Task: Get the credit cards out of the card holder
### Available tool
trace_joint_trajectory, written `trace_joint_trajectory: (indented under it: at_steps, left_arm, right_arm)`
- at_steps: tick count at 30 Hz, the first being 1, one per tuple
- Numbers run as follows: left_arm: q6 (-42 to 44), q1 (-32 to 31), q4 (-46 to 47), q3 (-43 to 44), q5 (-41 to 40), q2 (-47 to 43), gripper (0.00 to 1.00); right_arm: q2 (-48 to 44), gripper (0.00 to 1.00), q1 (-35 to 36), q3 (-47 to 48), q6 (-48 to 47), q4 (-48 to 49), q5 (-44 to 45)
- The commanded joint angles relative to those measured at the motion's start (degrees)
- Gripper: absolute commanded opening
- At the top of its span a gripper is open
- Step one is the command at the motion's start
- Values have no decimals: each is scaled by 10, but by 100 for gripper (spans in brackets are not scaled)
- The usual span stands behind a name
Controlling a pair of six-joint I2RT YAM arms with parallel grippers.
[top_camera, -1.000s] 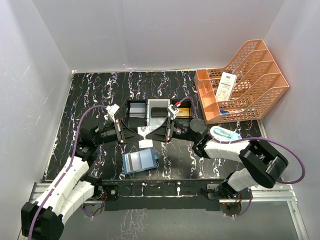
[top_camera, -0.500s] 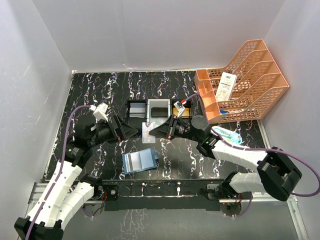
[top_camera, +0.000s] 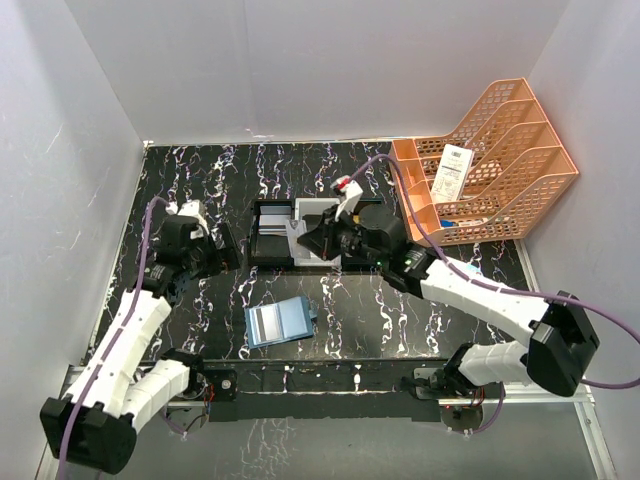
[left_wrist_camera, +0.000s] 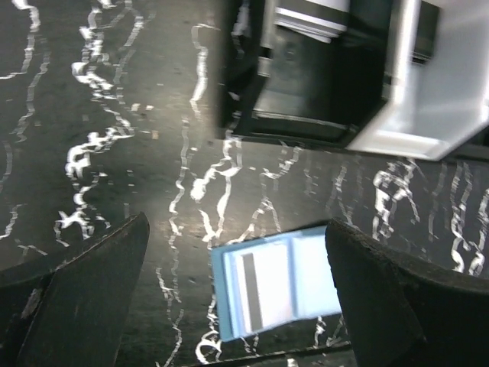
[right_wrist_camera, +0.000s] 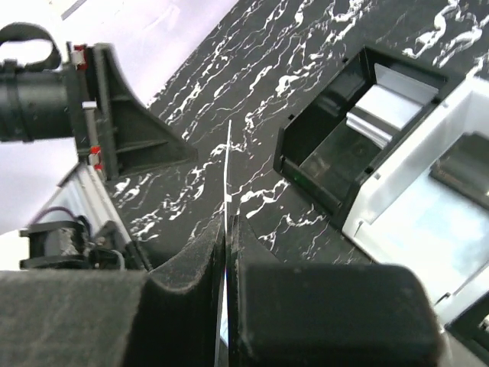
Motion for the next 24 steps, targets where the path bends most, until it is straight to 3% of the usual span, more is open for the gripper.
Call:
trace_joint_trajectory:
  at_steps: [1, 10, 24]
  left_arm:
    - [41, 68, 16, -10, 1, 7, 99]
    - [16, 81, 32, -39, -86, -69, 99]
    - [-7, 81, 9, -33, -147, -81, 99]
  right_arm:
    - [29, 0, 47, 78, -184, -46, 85]
    - [174, 0, 126, 197, -422, -57, 226]
    - [369, 0, 136, 345, -584, -96, 321]
